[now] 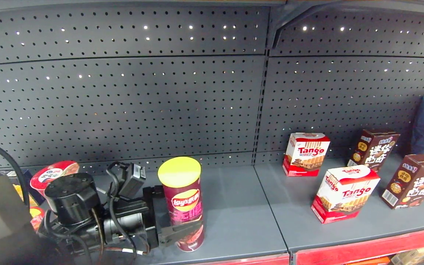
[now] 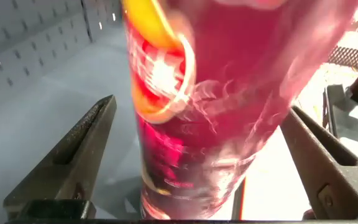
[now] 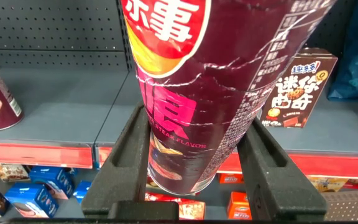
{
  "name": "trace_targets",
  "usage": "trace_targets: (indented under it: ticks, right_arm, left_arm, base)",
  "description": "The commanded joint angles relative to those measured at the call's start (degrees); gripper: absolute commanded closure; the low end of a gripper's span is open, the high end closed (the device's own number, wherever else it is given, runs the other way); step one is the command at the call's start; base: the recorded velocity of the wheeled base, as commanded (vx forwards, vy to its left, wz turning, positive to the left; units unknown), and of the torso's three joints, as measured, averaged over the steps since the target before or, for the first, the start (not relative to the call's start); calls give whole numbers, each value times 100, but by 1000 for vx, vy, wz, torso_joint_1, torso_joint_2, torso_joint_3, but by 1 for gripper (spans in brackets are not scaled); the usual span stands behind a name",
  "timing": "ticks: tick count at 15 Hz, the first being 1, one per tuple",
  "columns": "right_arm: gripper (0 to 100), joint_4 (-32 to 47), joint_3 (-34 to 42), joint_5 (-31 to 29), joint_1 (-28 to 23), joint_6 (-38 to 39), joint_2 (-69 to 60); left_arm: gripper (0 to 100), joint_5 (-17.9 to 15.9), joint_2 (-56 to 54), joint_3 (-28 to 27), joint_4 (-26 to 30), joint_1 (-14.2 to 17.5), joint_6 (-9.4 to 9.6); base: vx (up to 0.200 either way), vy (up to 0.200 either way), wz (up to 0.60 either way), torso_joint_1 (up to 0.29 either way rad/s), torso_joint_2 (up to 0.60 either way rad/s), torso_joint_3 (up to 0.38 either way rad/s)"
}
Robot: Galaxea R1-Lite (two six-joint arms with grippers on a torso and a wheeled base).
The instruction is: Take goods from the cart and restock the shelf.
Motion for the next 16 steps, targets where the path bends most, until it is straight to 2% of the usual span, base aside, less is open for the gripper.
trace_targets:
  ticks: [1, 7, 11, 13, 14, 15, 16]
  right_arm:
    - [100, 0, -1, 3, 8, 2, -4]
    - [100, -9, -45, 3, 52, 11, -4]
    - [100, -18, -45, 3, 61, 55, -13]
    - [100, 0, -37, 12, 61, 64, -83]
    - [100, 0, -45, 12, 61, 64, -92]
    - [100, -9, -72, 12, 61, 64, -92]
    - [100, -9, -72, 12, 61, 64, -92]
  left_arm:
    - [0, 0, -412, 100, -6, 6, -9]
    - [0, 18, -1581, 970, -6, 428, -17]
    - [0, 27, -2416, 1471, -6, 437, -26]
    - [0, 53, -2750, 1507, -6, 446, -61]
    - [0, 158, -2767, 1507, -6, 437, -35]
    - [0, 528, -2811, 1507, -6, 428, -26]
    - [0, 721, -2934, 1507, -6, 428, -26]
  base:
    - [0, 0, 0, 0, 0, 0]
    - [0, 0, 0, 0, 0, 0]
    - [0, 0, 0, 0, 0, 0]
    - [0, 0, 0, 0, 0, 0]
    - [0, 0, 0, 0, 0, 0]
    - [0, 0, 0, 0, 0, 0]
    - [0, 0, 0, 0, 0, 0]
